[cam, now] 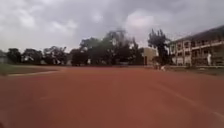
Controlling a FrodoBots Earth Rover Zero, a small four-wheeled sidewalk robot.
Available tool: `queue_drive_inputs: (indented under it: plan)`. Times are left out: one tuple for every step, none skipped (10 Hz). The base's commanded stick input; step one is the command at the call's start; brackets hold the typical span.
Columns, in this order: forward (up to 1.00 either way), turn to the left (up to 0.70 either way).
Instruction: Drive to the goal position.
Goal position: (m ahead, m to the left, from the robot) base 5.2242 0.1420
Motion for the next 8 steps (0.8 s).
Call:
queue_drive_inputs:
  plan:
    - [0.45, 0.0]
    - [0.45, 0.0]
    - [0.45, 0.0]
    - [0.45, 0.0]
    - [0.45, 0.0]
    - [0.45, 0.0]
    - [0.45, 0.0]
    - [0.45, 0.0]
